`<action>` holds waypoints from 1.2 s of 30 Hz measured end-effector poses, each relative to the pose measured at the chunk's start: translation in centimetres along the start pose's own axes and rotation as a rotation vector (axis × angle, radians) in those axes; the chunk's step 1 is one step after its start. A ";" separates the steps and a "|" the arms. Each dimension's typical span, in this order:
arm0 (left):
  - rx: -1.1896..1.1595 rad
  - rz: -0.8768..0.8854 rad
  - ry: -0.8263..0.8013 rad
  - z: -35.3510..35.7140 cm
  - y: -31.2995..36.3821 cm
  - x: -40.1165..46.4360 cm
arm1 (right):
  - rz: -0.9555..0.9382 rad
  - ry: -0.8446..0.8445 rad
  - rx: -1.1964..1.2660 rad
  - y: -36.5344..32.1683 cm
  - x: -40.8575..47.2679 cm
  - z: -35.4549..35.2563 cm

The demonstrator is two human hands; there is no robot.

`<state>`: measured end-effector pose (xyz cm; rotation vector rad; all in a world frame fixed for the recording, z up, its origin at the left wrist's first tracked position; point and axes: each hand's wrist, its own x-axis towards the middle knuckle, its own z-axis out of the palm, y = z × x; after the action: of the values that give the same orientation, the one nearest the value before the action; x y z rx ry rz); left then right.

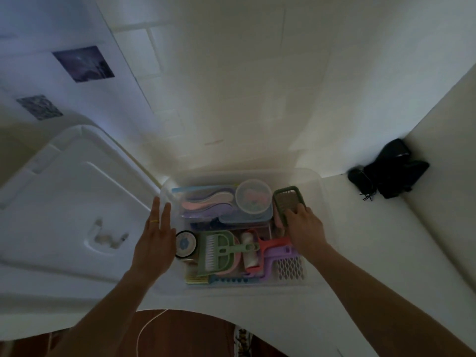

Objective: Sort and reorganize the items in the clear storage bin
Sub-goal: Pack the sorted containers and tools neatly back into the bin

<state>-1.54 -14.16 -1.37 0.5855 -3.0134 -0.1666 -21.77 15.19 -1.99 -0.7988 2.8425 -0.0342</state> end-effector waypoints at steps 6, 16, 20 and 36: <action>-0.041 -0.013 0.017 -0.1 0.2 -0.1 | 0.007 0.057 0.008 -1.0 0.5 0.0; -0.129 -0.159 -0.030 -0.8 0.8 -0.5 | 0.266 0.209 0.240 4.1 -5.9 -2.0; -0.121 -0.174 -0.021 -0.5 0.6 -0.4 | 0.225 0.236 0.299 4.7 -6.5 -1.5; -0.188 0.032 -0.064 1.6 10.7 0.2 | 0.447 0.272 0.217 13.5 -15.1 -0.4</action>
<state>-5.85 -4.25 -1.63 0.5228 -3.0194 -0.4694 -16.18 34.53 0.06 -0.1125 3.1267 -0.4077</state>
